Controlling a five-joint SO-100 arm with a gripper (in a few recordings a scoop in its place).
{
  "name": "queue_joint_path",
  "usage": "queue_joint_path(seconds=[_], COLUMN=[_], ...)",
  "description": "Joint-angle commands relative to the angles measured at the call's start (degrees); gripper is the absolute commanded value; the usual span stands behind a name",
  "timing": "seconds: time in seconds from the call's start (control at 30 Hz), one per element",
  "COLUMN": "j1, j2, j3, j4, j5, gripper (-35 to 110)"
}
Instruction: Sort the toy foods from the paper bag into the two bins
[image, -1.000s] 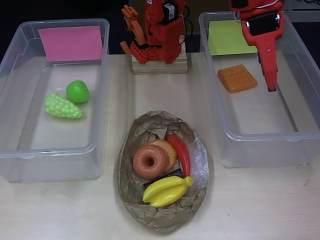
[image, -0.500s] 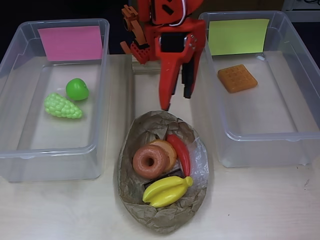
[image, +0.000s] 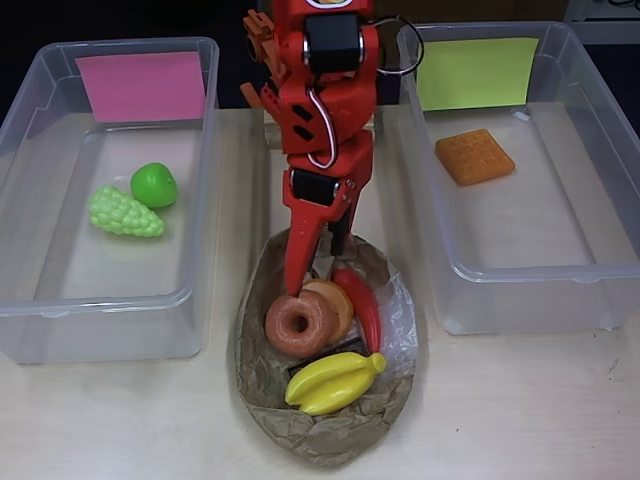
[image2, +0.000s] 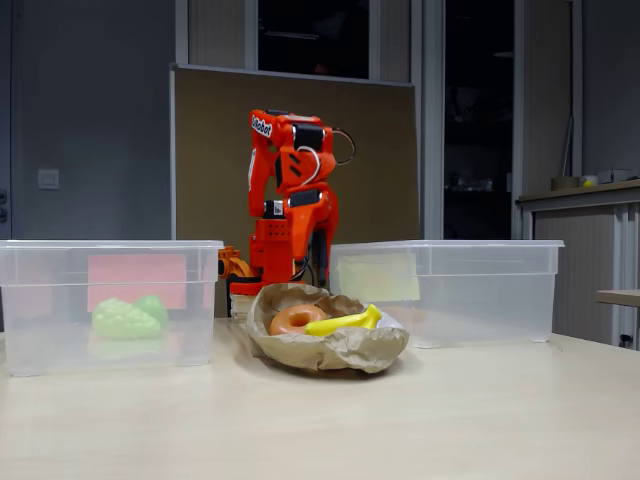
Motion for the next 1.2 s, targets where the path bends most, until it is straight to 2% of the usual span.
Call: queue_joint_path(seconds=[0.0,0.6,0.8,1.03,1.17], j1=[0.62,4.57,5.1,5.27,4.92], j2=[-3.08,-19.25,-22.32,-23.64,-23.29], j3=[-1.58,-12.39,-15.64,-17.31,-17.67], j4=[-1.58,-2.55,-2.46,-2.55,-1.76], j5=[-1.76,-7.29,-8.17,-7.29,-6.86], gripper=[41,35,27,11,8])
